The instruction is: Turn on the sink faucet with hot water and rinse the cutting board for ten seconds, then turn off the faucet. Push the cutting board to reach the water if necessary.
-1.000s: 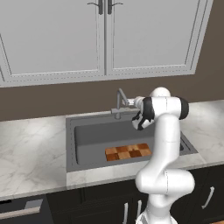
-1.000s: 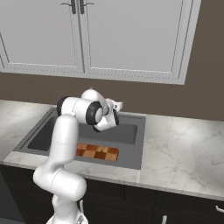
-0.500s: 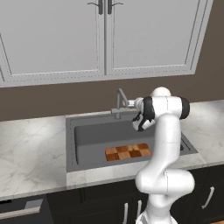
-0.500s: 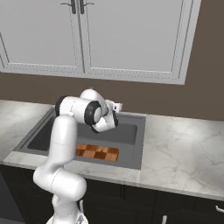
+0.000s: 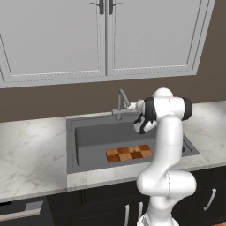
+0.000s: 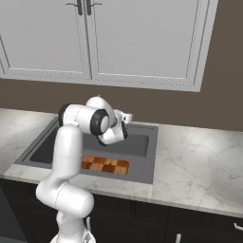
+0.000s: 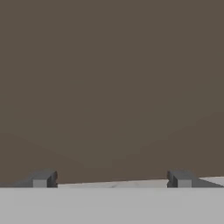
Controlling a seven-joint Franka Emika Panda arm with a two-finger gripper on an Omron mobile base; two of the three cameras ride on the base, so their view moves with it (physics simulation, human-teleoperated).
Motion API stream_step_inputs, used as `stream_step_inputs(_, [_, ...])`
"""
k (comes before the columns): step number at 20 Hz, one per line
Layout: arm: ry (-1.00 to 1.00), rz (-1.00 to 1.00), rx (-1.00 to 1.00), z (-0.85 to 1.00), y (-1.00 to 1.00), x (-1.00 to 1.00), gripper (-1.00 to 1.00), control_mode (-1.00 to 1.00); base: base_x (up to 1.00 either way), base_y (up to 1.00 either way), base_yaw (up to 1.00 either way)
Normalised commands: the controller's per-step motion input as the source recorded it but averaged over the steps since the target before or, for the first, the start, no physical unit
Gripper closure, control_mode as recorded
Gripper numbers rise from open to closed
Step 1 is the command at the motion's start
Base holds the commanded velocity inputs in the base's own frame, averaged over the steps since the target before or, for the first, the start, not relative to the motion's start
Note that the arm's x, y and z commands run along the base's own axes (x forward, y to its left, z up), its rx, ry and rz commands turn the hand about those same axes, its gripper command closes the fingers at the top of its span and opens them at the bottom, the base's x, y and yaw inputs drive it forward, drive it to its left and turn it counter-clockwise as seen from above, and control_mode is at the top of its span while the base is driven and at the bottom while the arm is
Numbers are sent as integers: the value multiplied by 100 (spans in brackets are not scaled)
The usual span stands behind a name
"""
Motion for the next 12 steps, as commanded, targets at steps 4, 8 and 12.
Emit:
stream_step_inputs(4, [0, 0, 0, -17, 0, -20, -100, -100, 0, 0, 0])
stream_step_inputs(8, [0, 0, 0, -16, 0, -20, -100, -100, 0, 0, 0])
stream_step_inputs(12, [0, 0, 0, -16, 0, -18, -100, -100, 0, 0, 0])
